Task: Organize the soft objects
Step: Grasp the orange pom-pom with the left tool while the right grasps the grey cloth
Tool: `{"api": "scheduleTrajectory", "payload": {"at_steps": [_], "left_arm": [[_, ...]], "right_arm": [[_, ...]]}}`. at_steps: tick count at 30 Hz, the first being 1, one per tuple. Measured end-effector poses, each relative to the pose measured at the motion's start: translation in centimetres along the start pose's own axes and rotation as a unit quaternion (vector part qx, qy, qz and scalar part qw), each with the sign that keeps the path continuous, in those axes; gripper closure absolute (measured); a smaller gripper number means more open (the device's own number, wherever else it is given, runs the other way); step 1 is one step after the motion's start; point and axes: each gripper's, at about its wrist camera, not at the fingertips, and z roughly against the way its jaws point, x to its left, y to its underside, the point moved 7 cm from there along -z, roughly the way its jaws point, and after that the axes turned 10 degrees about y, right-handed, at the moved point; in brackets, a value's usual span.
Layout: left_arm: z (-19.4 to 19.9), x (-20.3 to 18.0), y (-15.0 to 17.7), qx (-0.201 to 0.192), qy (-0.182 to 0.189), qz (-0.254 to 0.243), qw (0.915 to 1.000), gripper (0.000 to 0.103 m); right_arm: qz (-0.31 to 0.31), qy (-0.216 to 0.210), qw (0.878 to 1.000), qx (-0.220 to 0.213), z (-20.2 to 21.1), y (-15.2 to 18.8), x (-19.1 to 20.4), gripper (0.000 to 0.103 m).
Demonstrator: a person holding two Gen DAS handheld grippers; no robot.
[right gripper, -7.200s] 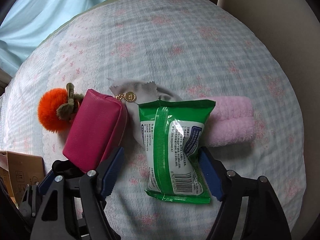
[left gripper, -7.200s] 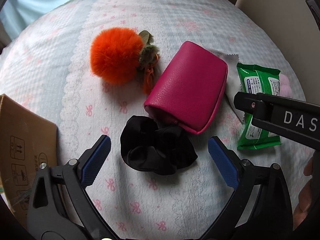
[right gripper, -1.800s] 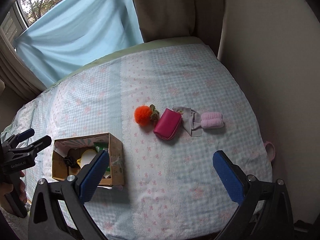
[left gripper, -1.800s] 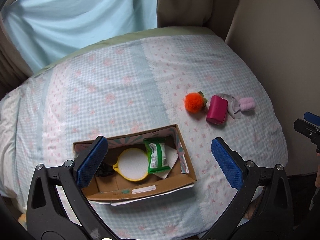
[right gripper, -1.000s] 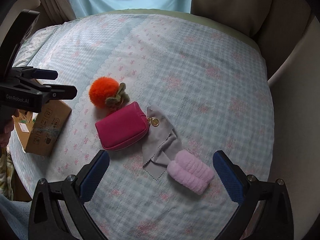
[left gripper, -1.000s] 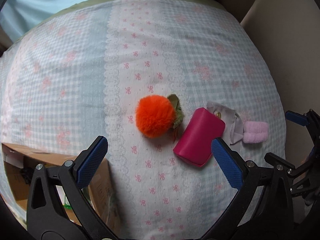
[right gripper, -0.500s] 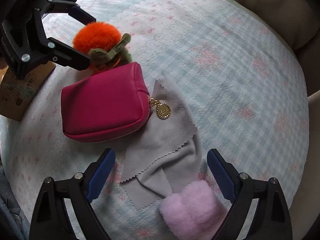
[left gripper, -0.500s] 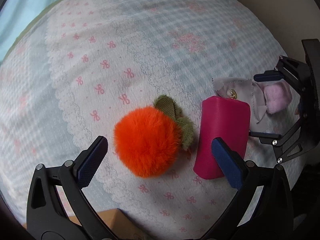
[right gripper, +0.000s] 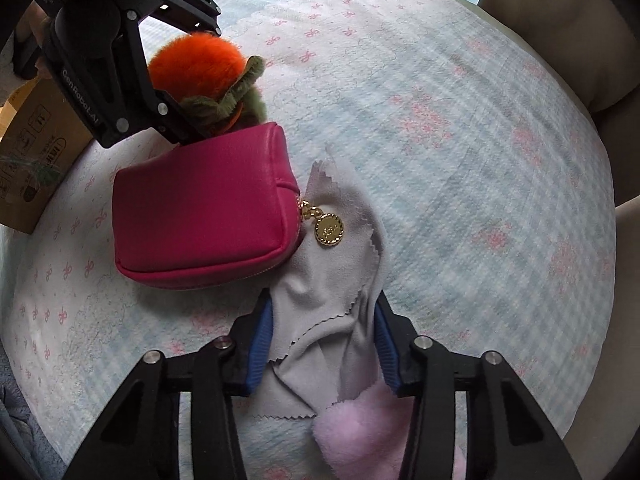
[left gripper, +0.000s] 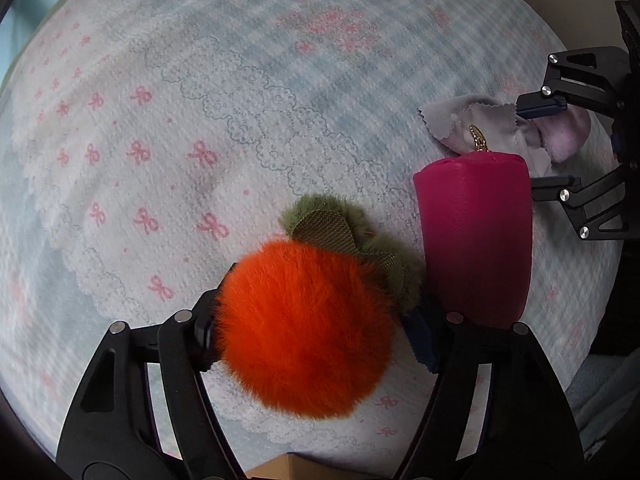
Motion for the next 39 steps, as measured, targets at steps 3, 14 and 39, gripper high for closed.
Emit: {"api": "scheduleTrajectory", "payload": {"at_steps": [3, 14, 39], "left_arm": [[0.3, 0.4, 0.1, 0.001, -0.007, -0.005, 1.0000, 0.061], [2.8, 2.0, 0.1, -0.014, 0.005, 0.022, 0.9997, 0.070], [21.1, -3.0, 2.8, -0.164, -0.024, 0.082, 0.9828, 0.071]], "right_arm": [[-0.021, 0.002, 1.000, 0.005, 0.1, -0.1, -0.9, 0.080], [-0.125, 0.001, 0.992, 0.003, 1.6, -1.4, -4.2, 0.093], [-0.272, 0.021, 0.957, -0.102, 19.5, -4.1, -7.7, 0.094]]}}
